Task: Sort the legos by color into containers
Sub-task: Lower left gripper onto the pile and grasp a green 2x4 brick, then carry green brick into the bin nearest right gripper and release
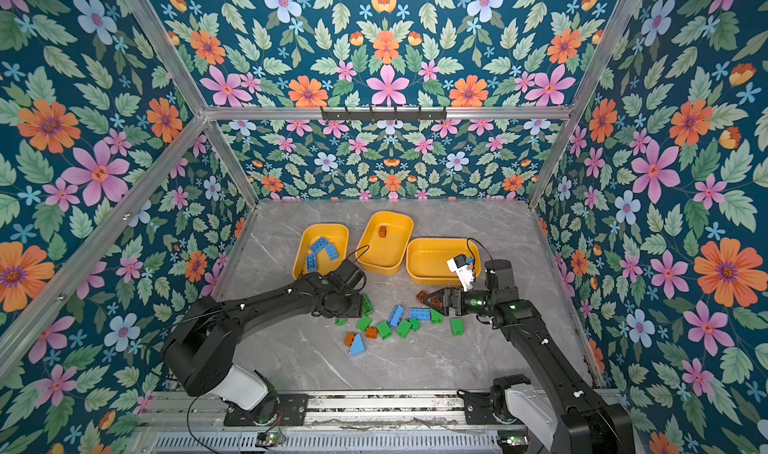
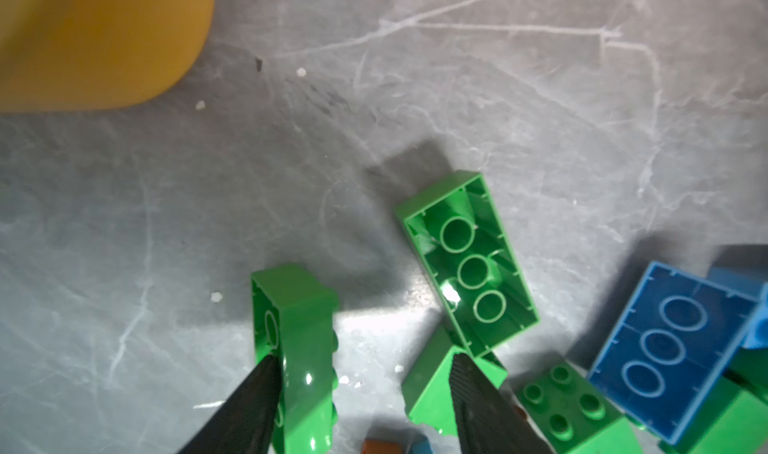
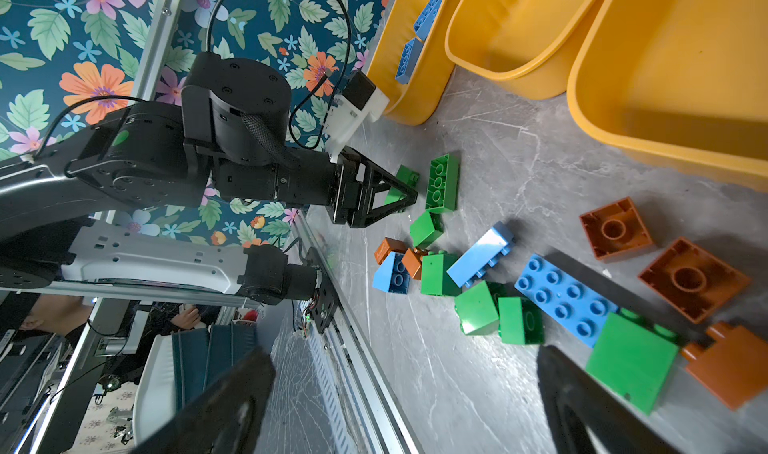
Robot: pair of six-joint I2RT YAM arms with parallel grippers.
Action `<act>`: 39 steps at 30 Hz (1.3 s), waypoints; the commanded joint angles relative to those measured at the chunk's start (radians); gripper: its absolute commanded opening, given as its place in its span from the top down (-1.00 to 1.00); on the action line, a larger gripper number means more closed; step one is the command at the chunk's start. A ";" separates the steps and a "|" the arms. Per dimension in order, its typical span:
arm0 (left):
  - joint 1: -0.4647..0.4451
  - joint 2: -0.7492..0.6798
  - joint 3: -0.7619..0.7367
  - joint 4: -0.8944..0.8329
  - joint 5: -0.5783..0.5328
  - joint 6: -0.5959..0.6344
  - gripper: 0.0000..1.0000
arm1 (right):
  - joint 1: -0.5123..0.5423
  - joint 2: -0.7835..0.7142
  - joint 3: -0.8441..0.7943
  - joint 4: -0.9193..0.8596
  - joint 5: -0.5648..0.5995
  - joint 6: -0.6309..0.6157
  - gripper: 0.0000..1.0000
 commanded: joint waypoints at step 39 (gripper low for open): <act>-0.031 0.089 0.025 -0.040 -0.087 0.055 0.28 | 0.001 0.005 0.000 0.019 -0.016 0.001 -0.98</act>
